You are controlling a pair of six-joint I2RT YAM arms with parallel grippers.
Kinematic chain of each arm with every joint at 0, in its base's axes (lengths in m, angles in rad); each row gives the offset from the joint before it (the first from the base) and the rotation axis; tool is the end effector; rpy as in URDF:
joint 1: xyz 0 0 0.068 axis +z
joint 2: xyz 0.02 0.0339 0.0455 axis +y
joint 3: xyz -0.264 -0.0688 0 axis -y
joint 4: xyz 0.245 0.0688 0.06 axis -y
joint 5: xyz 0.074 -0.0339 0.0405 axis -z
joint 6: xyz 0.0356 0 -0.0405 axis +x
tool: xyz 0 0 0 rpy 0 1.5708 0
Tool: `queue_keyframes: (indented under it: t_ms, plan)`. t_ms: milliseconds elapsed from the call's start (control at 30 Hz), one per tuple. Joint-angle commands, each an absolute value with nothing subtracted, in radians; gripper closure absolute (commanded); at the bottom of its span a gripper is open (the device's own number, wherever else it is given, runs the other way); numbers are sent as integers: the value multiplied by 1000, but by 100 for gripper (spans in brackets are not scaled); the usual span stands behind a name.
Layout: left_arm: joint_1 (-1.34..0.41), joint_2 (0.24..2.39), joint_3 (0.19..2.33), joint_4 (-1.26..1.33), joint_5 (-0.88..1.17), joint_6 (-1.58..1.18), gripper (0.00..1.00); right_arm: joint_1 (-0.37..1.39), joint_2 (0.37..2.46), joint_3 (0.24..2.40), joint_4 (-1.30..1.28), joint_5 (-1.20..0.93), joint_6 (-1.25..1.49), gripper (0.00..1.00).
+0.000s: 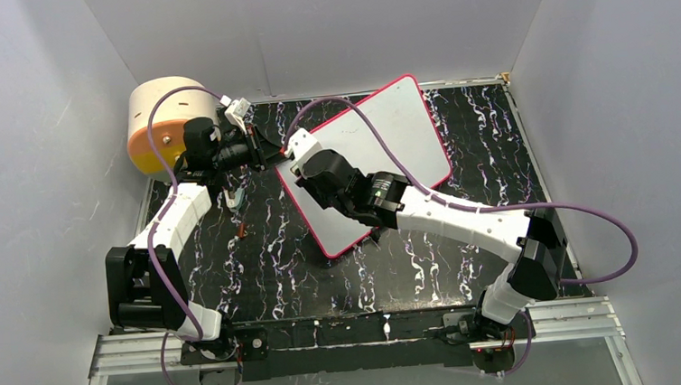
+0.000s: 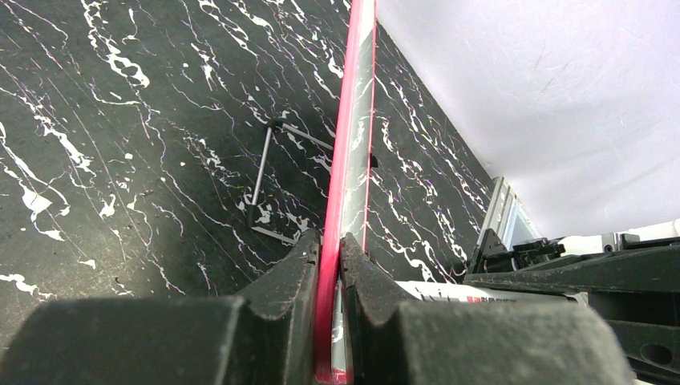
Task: Write a sentence on the whiteboard
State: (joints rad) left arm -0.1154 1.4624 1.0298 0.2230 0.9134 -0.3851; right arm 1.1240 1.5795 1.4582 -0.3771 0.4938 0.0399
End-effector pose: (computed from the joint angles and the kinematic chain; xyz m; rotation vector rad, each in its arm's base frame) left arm 0.3272 -0.0663 0.3078 0.4456 1.7914 -1.1604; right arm 0.1731 0.3221 0.3570 -0.7715 1.8590 0.2311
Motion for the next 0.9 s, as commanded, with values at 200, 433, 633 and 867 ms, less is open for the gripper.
queue_keyframes:
  t_ms: [200, 433, 633, 867]
  plan:
    - [-125, 1456, 1042, 160, 875, -347, 100, 1106, 1585, 1475, -339, 560, 35, 100]
    - [-124, 1457, 1042, 158, 875, -347, 100, 1101, 1584, 1472, -336, 560, 38, 100]
    - [-126, 1459, 1044, 156, 877, -347, 100, 1099, 1580, 1475, -336, 552, 38, 100]
    - [-125, 1462, 1046, 152, 877, -346, 100, 1098, 1514, 1435, -289, 501, 27, 100]
